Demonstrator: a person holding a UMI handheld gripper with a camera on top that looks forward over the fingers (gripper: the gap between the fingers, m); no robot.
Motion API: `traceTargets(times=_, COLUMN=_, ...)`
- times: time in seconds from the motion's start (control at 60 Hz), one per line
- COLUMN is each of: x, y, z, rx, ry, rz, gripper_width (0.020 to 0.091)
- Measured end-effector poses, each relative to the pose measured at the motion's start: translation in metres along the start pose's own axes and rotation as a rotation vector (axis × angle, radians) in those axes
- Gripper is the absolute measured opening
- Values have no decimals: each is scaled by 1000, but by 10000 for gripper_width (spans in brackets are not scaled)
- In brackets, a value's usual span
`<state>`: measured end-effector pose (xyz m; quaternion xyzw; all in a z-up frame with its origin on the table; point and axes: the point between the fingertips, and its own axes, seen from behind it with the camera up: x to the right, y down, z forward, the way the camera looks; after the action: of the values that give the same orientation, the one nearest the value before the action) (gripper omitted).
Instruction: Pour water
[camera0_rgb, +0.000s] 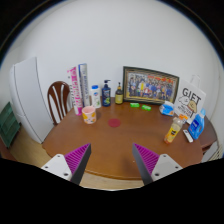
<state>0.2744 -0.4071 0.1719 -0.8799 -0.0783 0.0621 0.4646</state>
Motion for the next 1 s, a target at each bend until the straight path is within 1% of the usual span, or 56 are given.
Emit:
traceTargets(times=0.167, x=107, y=20, z=27, rx=17, ry=38, rz=32, gripper_width=855)
traceTargets(times=0.367, x=249, y=37, z=75, rx=81, ry=132, rz=36, gripper_width=858)
traceTargets(times=0.483, x=318, y=37, z=114, rx=121, ry=167, rz=53, gripper_width=853)
traceTargets(times=0.617, x=364, y=31, z=167, rx=145, ry=157, rz=78, gripper_width=849)
traceTargets(times=0.717, x=380, y=28, z=204, rx=151, ry=147, rz=94, gripper_width=848)
traceTargets(times=0.817, x=383, y=27, z=234, rx=162, ry=146, rz=83, gripper_width=816)
traceTargets(times=0.883, x=387, y=26, z=248, rx=171, ry=158, rz=78, gripper_width=773)
traceTargets(times=0.917, x=390, y=27, z=255, rx=169, ry=166, rz=80, gripper_width=725)
traceTargets(times=0.95, x=393, y=29, z=260, rx=164, ry=175, rz=87, gripper_width=648)
traceTargets(times=0.967, x=395, y=30, z=263, rx=164, ry=172, rz=92, gripper_width=622)
traceTargets(times=0.983, x=391, y=30, z=264, rx=165, ry=167, rz=98, gripper_width=561)
traceTargets(times=1.0, x=389, y=28, z=265, rx=174, ry=152, rz=105, gripper_width=526)
